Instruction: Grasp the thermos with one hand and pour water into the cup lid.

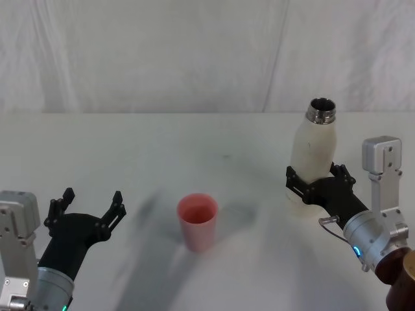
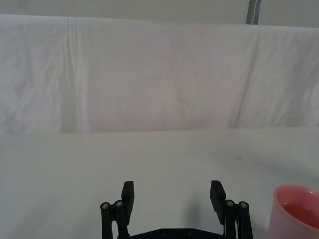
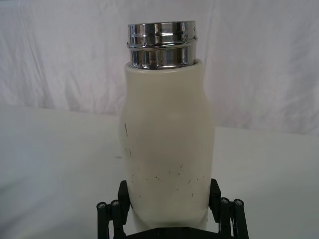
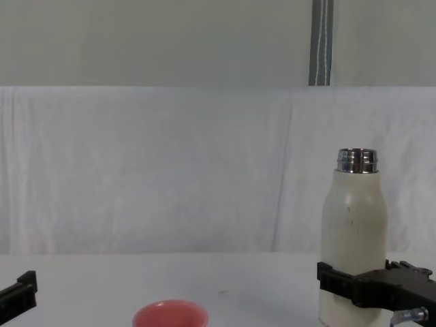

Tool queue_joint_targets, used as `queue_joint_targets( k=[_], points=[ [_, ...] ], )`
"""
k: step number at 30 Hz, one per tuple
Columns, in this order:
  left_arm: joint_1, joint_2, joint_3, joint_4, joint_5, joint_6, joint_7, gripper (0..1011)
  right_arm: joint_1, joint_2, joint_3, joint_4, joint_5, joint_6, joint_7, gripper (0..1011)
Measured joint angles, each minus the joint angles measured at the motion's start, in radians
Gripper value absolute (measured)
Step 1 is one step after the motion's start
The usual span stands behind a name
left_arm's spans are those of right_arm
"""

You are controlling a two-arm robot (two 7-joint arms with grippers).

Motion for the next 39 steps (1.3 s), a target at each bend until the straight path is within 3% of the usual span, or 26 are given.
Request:
queue_joint_targets(
  k=[10, 19, 39],
  points=[
    [0.000, 0.000, 0.000, 0.000, 0.000, 0.000, 0.000, 1001, 0.000, 0.000, 0.000, -0.001, 0.000, 0.000, 0.000, 952],
    [0.000, 0.000, 0.000, 0.000, 0.000, 0.000, 0.000, 1001, -0.026, 0.007, -0.006, -0.043, -0.002, 0.004, -0.002, 952],
    [0.000, 0.000, 0.000, 0.000, 0.000, 0.000, 0.000, 1001, -0.117, 0.101, 0.020, -0.199, -0.042, 0.013, 0.015, 952]
  ],
)
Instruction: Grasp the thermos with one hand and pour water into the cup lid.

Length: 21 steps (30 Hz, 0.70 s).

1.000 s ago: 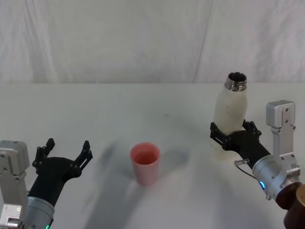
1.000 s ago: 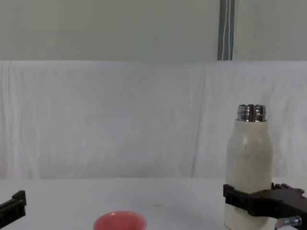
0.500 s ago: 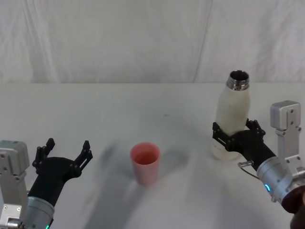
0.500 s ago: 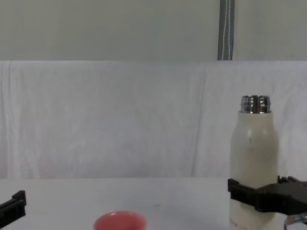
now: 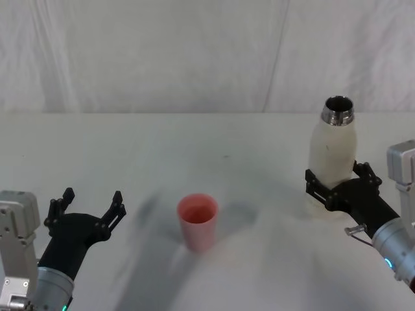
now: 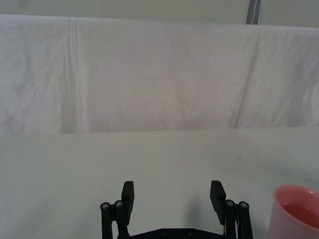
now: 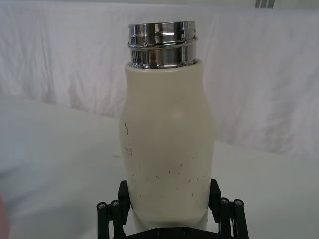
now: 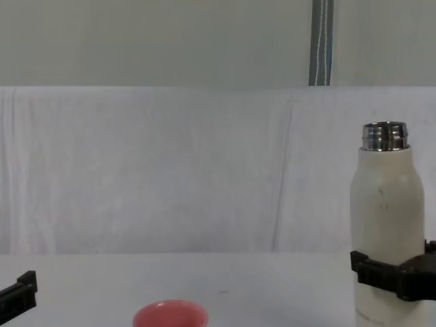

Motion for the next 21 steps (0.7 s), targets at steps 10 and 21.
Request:
queue_joint_targets(
  k=[10, 21],
  points=[
    [0.000, 0.000, 0.000, 0.000, 0.000, 0.000, 0.000, 1001, -0.021, 0.041, -0.015, -0.025, -0.090, -0.038, -0.010, 952],
    [0.000, 0.000, 0.000, 0.000, 0.000, 0.000, 0.000, 1001, -0.006, 0.070, -0.066, -0.002, -0.292, -0.139, -0.042, 952]
  ],
)
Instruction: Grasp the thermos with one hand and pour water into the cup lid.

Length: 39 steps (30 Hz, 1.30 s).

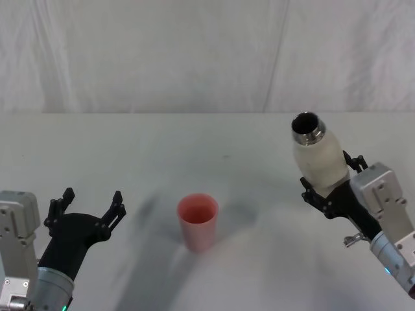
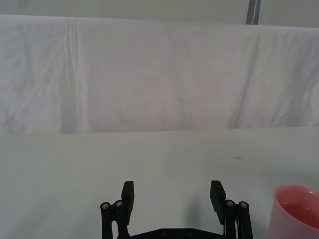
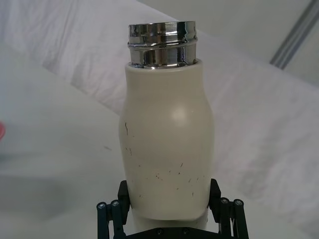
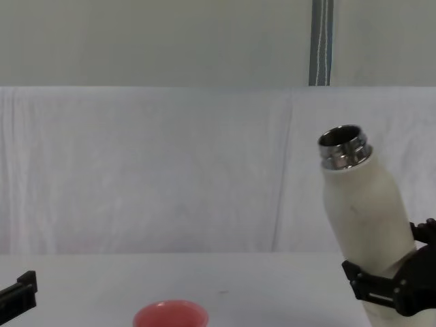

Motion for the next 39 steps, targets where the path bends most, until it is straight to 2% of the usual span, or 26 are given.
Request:
queue_joint_targets(
  k=[5, 21, 39],
  points=[
    [0.000, 0.000, 0.000, 0.000, 0.000, 0.000, 0.000, 1001, 0.023, 0.000, -0.025, 0.028, -0.066, -0.036, -0.001, 952],
    [0.000, 0.000, 0.000, 0.000, 0.000, 0.000, 0.000, 1001, 0.095, -0.004, -0.099, 0.111, -0.195, -0.127, -0.002, 952],
    [0.000, 0.000, 0.000, 0.000, 0.000, 0.000, 0.000, 1001, 0.125, 0.000, -0.126, 0.148, -0.247, -0.170, -0.024, 952]
  ],
)
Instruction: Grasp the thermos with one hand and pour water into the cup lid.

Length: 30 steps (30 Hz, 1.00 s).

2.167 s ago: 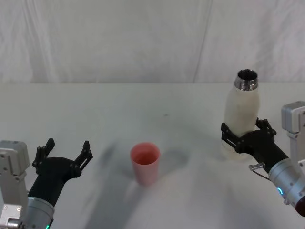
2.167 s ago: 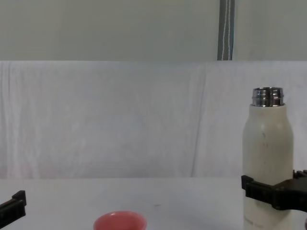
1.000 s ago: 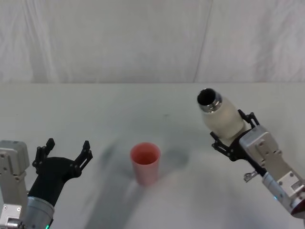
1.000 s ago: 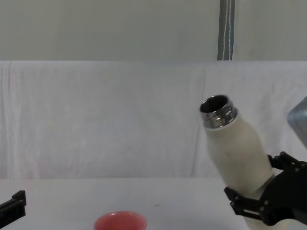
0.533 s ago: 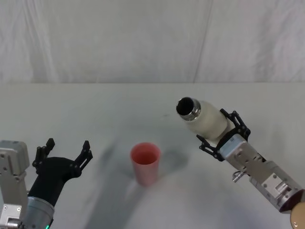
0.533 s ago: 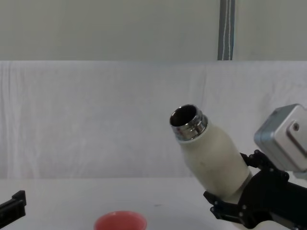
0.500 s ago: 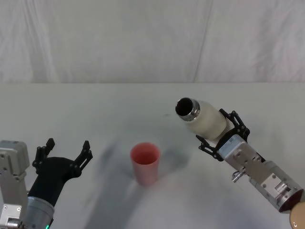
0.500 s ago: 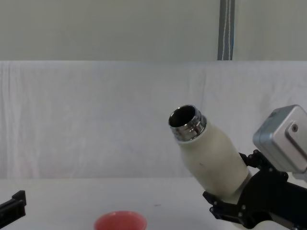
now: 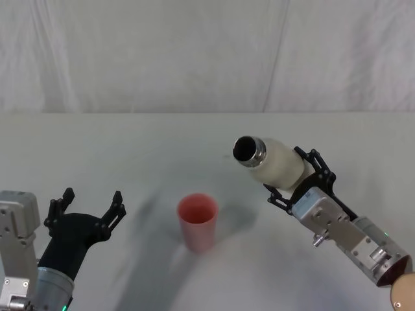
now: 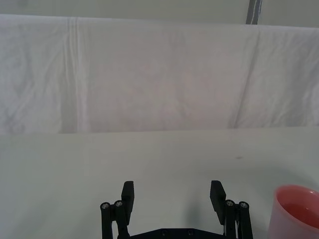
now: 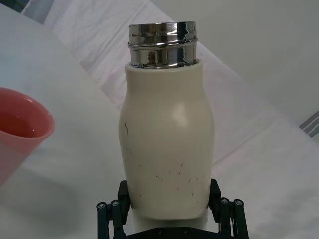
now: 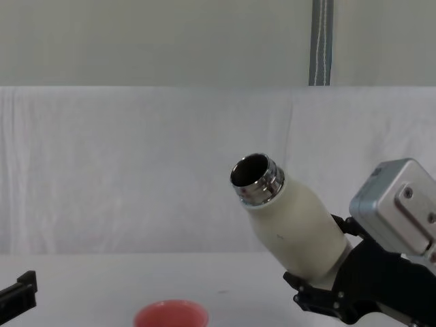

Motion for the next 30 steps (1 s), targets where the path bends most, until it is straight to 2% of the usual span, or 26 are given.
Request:
queue_joint_targets(
  k=[14, 30],
  points=[
    [0.000, 0.000, 0.000, 0.000, 0.000, 0.000, 0.000, 1001, 0.010, 0.015, -0.021, 0.013, -0.075, -0.030, -0.047, 952],
    [0.000, 0.000, 0.000, 0.000, 0.000, 0.000, 0.000, 1001, 0.039, 0.042, -0.060, 0.045, -0.189, -0.071, -0.112, 952]
  ],
)
